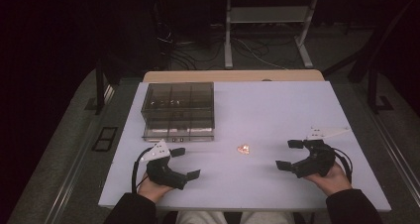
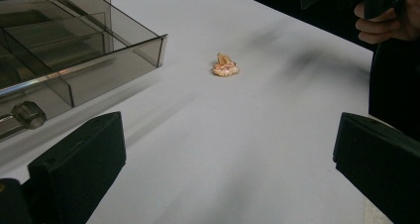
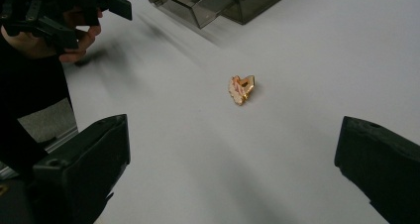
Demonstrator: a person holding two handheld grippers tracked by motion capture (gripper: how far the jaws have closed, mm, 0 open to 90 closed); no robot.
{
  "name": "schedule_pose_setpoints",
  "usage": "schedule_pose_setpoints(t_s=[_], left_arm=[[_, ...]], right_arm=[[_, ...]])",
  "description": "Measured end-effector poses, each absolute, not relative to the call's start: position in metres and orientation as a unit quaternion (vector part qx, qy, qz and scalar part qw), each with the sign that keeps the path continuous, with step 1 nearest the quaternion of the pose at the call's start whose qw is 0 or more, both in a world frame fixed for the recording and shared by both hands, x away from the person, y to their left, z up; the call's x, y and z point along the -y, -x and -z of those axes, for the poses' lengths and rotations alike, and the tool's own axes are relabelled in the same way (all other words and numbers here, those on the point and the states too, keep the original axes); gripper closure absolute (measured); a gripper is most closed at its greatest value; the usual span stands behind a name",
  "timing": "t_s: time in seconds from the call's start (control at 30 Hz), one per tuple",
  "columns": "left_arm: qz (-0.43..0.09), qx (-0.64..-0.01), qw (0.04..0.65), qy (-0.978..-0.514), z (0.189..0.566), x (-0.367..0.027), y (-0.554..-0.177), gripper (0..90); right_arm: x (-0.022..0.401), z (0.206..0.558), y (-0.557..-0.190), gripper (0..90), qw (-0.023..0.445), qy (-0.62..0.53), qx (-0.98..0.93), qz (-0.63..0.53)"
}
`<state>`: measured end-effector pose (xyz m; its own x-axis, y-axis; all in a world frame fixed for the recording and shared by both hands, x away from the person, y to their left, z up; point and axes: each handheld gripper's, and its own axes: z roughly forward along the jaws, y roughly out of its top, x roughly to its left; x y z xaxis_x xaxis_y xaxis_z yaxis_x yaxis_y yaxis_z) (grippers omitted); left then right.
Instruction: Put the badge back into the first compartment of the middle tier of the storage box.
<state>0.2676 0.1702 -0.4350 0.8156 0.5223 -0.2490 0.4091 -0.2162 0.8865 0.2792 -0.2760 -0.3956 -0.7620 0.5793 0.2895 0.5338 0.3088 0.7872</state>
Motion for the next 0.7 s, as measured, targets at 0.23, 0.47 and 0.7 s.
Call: schedule_pose_setpoints(t_s=[0.23, 0.47, 0.7], left_arm=[[-0.05, -0.299, 0.549, -0.779, 0.435, -0.17, -0.267, 0.0], [-0.051, -0.301, 0.55, -0.778, 0.435, -0.17, -0.267, 0.0], [-0.051, -0.301, 0.547, -0.779, 0.436, -0.17, -0.267, 0.0]], right_arm=[[0.27, 0.389, -0.285, 0.2, 0.021, -0.339, -0.815, -0.47], [0.262, 0.383, -0.294, 0.2, 0.014, -0.331, -0.821, -0.464], [0.252, 0.371, -0.302, 0.3, 0.017, -0.317, -0.826, -0.466]])
